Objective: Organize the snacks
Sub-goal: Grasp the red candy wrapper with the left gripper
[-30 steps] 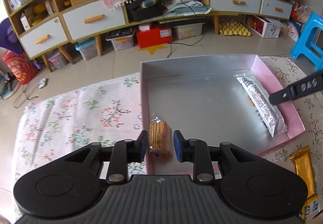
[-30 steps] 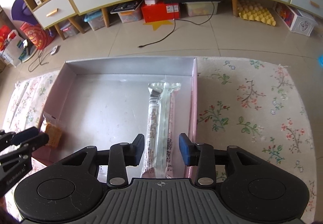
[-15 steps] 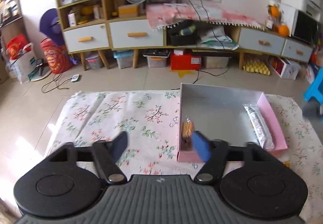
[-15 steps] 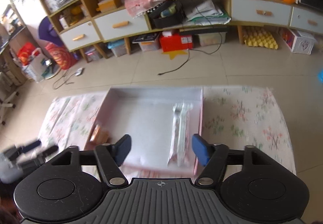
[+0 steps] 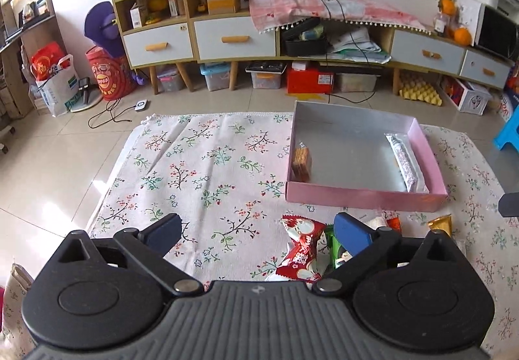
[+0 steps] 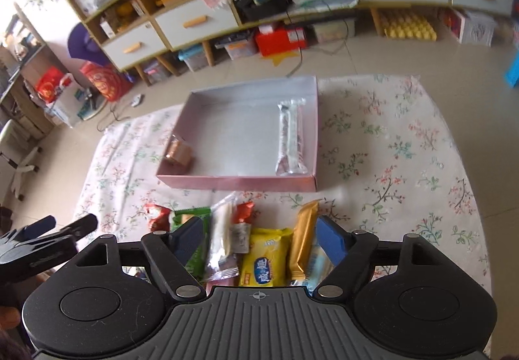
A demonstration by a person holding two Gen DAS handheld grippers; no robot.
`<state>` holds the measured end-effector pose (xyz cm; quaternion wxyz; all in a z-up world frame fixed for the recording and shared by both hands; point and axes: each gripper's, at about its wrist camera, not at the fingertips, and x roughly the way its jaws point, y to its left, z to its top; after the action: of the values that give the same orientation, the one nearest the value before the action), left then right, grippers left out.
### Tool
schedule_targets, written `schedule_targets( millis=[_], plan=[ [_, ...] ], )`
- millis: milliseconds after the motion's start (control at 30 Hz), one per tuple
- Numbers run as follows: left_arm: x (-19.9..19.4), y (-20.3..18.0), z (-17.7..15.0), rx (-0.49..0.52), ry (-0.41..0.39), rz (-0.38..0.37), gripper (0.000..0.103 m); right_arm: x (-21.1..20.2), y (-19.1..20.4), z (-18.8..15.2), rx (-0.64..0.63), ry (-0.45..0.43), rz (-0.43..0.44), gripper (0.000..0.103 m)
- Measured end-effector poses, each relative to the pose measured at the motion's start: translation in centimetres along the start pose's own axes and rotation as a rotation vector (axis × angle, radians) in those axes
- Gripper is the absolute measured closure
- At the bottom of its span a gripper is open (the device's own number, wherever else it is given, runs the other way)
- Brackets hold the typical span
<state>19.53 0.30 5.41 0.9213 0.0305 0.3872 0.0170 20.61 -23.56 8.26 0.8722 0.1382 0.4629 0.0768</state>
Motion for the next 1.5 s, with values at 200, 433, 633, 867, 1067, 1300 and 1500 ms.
schedule_targets(
  millis=[200,433,633,867,1067,1300,1500],
  plan=[
    [0.5,-0.4,-0.5,0.028,0.009,-0.004,0.003,0.2,0.7,-1.5,-0.02,0.006,-0.008,0.025],
    [0.6,-0.2,-1.5,0.028,0.025,-0.016,0.003,2.5,-1.0,-1.8,-0.001,0.055,-0.096,0.025],
    [1.4,1.3,-1.9,-0.029,0.082,-0.037,0.003,3.7,-2.1,-2.4,0.01,0.087,-0.139,0.025],
    [2.9,1.1,-2.6,-0.011,0.123,-0.047,0.003,5.6,-1.7,-3.5,-0.032,0.144,-0.156,0.025],
    [4.8,-0.1,-2.6,0.014,0.145,-0.062,0.003,6.6,-1.8,-3.3,-0.022,0.139,-0.176,0.025],
    [6.2,-1.5,-2.7,0.069,0.148,-0.052,0.006,8.5,-2.7,-2.8,-0.011,0.153,-0.223,0.029],
    [7.0,-2.2,-2.8,0.113,0.159,-0.048,0.015,10.2,-3.9,-2.9,0.015,0.197,-0.216,0.045]
  ],
)
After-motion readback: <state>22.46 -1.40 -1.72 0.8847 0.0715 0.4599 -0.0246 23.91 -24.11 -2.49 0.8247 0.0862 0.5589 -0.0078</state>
